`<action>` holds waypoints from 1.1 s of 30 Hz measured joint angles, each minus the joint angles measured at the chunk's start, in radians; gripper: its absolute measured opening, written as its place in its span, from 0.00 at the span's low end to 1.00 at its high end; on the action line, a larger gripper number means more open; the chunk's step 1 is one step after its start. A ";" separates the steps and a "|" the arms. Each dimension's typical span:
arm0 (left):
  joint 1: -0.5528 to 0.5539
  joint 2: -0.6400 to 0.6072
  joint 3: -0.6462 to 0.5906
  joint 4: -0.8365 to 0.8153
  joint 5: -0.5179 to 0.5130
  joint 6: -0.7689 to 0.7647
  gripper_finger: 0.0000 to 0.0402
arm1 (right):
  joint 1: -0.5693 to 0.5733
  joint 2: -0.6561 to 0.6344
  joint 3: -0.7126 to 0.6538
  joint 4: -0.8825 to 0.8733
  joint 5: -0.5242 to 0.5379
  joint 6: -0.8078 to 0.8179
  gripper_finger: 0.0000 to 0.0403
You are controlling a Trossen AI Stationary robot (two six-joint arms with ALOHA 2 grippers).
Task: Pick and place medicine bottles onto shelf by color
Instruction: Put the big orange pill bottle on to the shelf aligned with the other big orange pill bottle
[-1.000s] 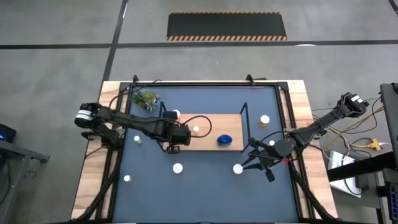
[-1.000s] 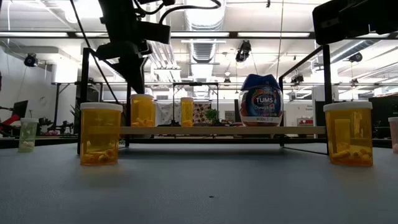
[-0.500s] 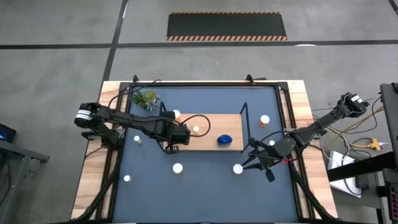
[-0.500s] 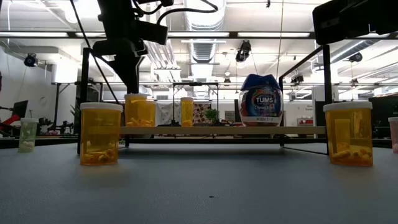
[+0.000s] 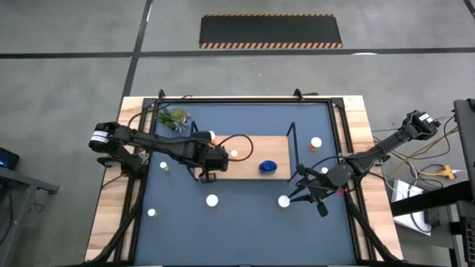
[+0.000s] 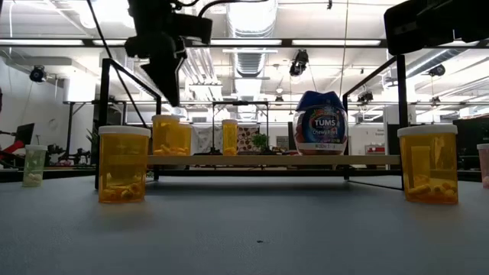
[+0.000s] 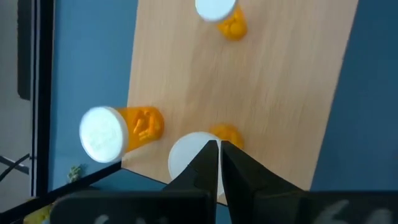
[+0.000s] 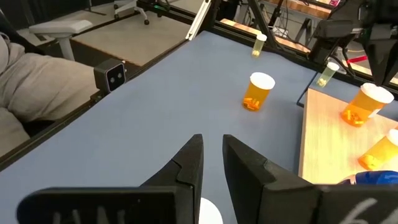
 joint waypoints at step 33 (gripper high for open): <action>-0.619 0.006 0.048 0.260 0.191 -1.002 0.00 | 0.000 0.000 0.000 -0.002 0.000 0.008 0.13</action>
